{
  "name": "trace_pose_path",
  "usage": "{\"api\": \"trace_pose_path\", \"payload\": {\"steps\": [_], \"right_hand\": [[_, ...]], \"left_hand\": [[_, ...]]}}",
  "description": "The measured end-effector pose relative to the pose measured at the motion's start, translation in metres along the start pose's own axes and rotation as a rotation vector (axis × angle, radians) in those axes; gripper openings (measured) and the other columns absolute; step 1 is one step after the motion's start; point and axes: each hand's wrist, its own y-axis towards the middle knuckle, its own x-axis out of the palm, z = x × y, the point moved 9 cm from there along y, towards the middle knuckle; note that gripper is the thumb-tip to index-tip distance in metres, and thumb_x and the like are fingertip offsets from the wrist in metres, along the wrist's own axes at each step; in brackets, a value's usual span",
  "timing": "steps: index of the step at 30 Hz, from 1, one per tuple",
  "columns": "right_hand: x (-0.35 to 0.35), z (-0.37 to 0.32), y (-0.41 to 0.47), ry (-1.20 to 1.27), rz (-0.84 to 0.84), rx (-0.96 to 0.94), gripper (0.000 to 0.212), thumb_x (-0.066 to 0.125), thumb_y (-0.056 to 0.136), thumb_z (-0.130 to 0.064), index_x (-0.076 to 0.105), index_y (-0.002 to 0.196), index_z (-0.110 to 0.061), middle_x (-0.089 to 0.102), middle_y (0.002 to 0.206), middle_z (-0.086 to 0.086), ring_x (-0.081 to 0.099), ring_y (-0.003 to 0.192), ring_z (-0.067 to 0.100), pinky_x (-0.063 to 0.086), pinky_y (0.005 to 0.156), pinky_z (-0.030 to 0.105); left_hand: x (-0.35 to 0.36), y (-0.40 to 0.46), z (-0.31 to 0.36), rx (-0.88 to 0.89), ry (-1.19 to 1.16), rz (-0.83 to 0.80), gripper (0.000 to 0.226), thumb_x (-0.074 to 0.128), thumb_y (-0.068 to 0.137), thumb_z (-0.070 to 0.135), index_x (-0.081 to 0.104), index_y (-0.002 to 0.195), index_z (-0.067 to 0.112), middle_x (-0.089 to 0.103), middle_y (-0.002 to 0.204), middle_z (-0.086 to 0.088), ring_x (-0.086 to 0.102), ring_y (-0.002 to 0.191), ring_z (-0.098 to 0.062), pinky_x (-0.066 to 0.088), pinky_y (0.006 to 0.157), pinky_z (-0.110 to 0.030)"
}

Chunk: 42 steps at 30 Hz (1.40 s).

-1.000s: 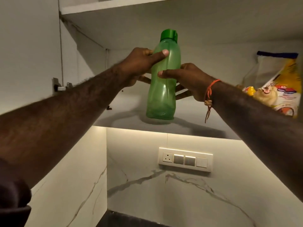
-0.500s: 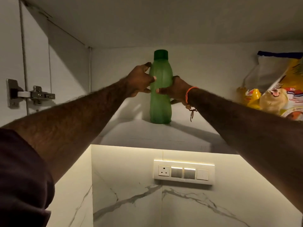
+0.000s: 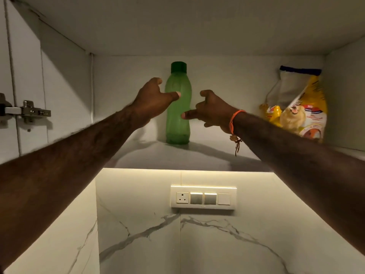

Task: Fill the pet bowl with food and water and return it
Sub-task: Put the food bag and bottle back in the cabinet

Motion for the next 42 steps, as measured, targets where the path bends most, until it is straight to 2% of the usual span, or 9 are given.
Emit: {"api": "trace_pose_path", "payload": {"steps": [3, 7, 10, 17, 20, 26, 34, 38, 42], "right_hand": [[-0.016, 0.003, -0.040, -0.025, 0.067, -0.017, 0.112, 0.090, 0.077, -0.035, 0.019, 0.161, -0.012, 0.050, 0.150, 0.015, 0.058, 0.126, 0.030, 0.052, 0.105, 0.044], [-0.043, 0.004, -0.099, -0.177, 0.188, -0.066, 0.107, 0.088, 0.078, -0.042, 0.024, 0.159, -0.014, 0.045, 0.157, 0.012, 0.049, 0.138, 0.029, 0.044, 0.100, 0.029], [-0.066, 0.005, -0.150, -0.314, 0.276, -0.095, 0.106, 0.087, 0.078, -0.044, 0.026, 0.159, -0.014, 0.042, 0.159, 0.012, 0.045, 0.143, 0.027, 0.038, 0.102, 0.027], [-0.119, 0.001, -0.291, -0.623, 0.459, -0.155, 0.099, 0.080, 0.083, -0.047, 0.025, 0.160, -0.016, 0.034, 0.164, 0.007, 0.037, 0.147, 0.031, 0.038, 0.116, 0.046], [-0.147, -0.006, -0.355, -0.708, 0.573, -0.169, 0.094, 0.080, 0.082, -0.047, 0.031, 0.156, -0.015, 0.041, 0.158, 0.008, 0.045, 0.139, 0.031, 0.044, 0.109, 0.045], [-0.220, -0.021, -0.451, -0.897, 0.772, -0.068, 0.091, 0.072, 0.087, -0.050, 0.029, 0.159, -0.016, 0.035, 0.163, 0.009, 0.034, 0.148, 0.031, 0.034, 0.116, 0.048], [-0.301, -0.051, -0.547, -1.191, 1.012, 0.084, 0.089, 0.074, 0.084, -0.046, 0.033, 0.157, -0.015, 0.035, 0.161, 0.011, 0.031, 0.147, 0.035, 0.031, 0.116, 0.056], [-0.338, -0.059, -0.583, -1.285, 1.156, 0.137, 0.091, 0.076, 0.080, -0.041, 0.034, 0.156, -0.015, 0.026, 0.167, 0.013, 0.018, 0.154, 0.038, 0.022, 0.120, 0.062], [-0.374, -0.041, -0.603, -1.234, 1.201, 0.237, 0.113, 0.079, 0.079, -0.038, 0.010, 0.164, -0.010, 0.002, 0.172, 0.015, 0.008, 0.157, 0.039, 0.023, 0.122, 0.057]], "left_hand": [[0.008, -0.037, 0.033, 0.108, 0.061, 0.006, 0.089, 0.074, 0.088, 0.056, 0.035, 0.157, 0.016, 0.049, 0.155, -0.005, 0.053, 0.124, -0.018, 0.046, 0.085, -0.022], [0.034, -0.092, 0.073, 0.173, 0.179, -0.089, 0.102, 0.063, 0.089, 0.070, 0.020, 0.165, 0.017, 0.033, 0.167, -0.009, 0.040, 0.148, -0.029, 0.034, 0.104, -0.029], [0.053, -0.136, 0.101, 0.214, 0.242, -0.126, 0.100, 0.054, 0.093, 0.071, 0.014, 0.165, 0.015, 0.023, 0.171, -0.009, 0.029, 0.155, -0.028, 0.029, 0.117, -0.035], [0.093, -0.233, 0.162, 0.315, 0.239, -0.162, 0.092, 0.040, 0.098, 0.070, 0.012, 0.166, 0.015, 0.015, 0.174, -0.006, 0.012, 0.160, -0.022, 0.013, 0.126, -0.036], [0.114, -0.272, 0.196, 0.378, 0.211, -0.197, 0.087, 0.039, 0.100, 0.069, 0.012, 0.166, 0.018, 0.013, 0.174, -0.005, 0.009, 0.160, -0.020, 0.011, 0.127, -0.037], [0.150, -0.330, 0.279, 0.557, 0.141, -0.270, 0.090, 0.032, 0.096, 0.075, 0.009, 0.166, 0.024, 0.006, 0.175, -0.004, 0.005, 0.161, -0.024, 0.015, 0.129, -0.047], [0.194, -0.370, 0.389, 0.755, 0.013, -0.338, 0.087, 0.040, 0.097, 0.072, 0.007, 0.166, 0.032, 0.001, 0.175, -0.003, 0.002, 0.161, -0.027, 0.018, 0.127, -0.054], [0.214, -0.395, 0.438, 0.887, -0.045, -0.373, 0.097, 0.051, 0.091, 0.075, 0.003, 0.165, 0.034, -0.002, 0.175, -0.005, 0.000, 0.161, -0.029, 0.018, 0.124, -0.053], [0.234, -0.421, 0.484, 1.034, -0.096, -0.442, 0.121, 0.066, 0.078, 0.078, -0.004, 0.165, 0.033, -0.015, 0.174, -0.004, -0.011, 0.160, -0.030, 0.022, 0.122, -0.060]]}}
